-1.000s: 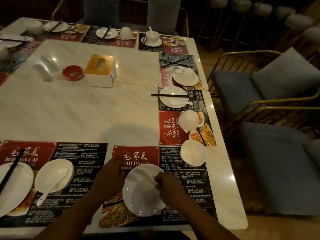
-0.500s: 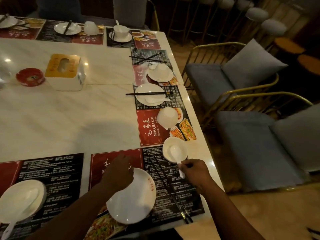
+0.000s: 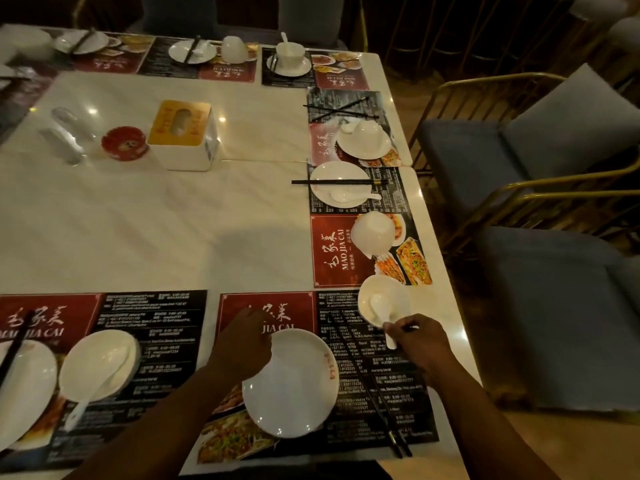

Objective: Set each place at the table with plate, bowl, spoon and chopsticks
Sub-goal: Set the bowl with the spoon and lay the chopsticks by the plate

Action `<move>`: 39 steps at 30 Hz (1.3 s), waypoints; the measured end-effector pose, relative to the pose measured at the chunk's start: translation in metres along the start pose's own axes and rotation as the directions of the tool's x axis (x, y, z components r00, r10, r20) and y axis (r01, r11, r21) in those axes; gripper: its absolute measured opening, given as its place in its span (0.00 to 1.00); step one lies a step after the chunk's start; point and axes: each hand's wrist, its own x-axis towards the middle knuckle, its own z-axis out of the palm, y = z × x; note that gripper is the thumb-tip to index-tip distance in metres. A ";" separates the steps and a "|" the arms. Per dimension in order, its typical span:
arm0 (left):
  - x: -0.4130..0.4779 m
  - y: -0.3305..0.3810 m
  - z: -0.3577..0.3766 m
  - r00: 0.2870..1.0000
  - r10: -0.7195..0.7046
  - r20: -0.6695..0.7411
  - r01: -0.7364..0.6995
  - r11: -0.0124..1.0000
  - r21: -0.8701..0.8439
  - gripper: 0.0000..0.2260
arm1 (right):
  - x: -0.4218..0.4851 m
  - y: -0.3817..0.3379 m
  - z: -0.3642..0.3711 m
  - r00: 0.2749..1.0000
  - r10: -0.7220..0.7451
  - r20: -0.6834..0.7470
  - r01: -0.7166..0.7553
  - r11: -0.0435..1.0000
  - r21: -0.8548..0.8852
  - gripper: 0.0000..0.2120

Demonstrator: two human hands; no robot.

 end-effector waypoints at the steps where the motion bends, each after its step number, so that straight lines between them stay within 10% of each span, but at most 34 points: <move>1: -0.003 -0.001 -0.001 1.000 -0.012 -0.006 0.012 1.000 -0.004 0.16 | -0.002 -0.002 -0.001 1.000 -0.020 0.003 0.020 0.998 -0.052 0.12; 8: -0.024 -0.024 -0.001 0.995 -0.096 0.025 0.095 0.995 0.014 0.12 | -0.055 -0.028 0.008 0.844 -0.536 -0.026 0.456 0.740 -0.494 0.07; 12: -0.026 -0.017 0.003 0.996 -0.091 0.006 0.091 0.995 -0.038 0.10 | -0.082 0.003 0.054 0.912 -0.282 0.298 0.404 0.744 -0.531 0.13; 19: 0.006 -0.008 0.016 0.990 0.032 0.134 -0.030 0.999 -0.019 0.16 | -0.090 0.065 0.107 0.950 0.004 0.313 0.136 0.894 -0.426 0.28; 28: -0.012 -0.037 -0.007 0.979 0.038 0.198 -0.032 0.999 -0.037 0.15 | -0.092 0.037 0.111 0.980 -0.076 0.181 0.101 0.987 -0.129 0.07; 39: -0.061 -0.075 0.001 0.944 -0.169 0.283 0.186 0.982 -0.036 0.03 | -0.075 0.009 0.132 0.953 -0.256 0.161 0.289 0.926 -0.242 0.05</move>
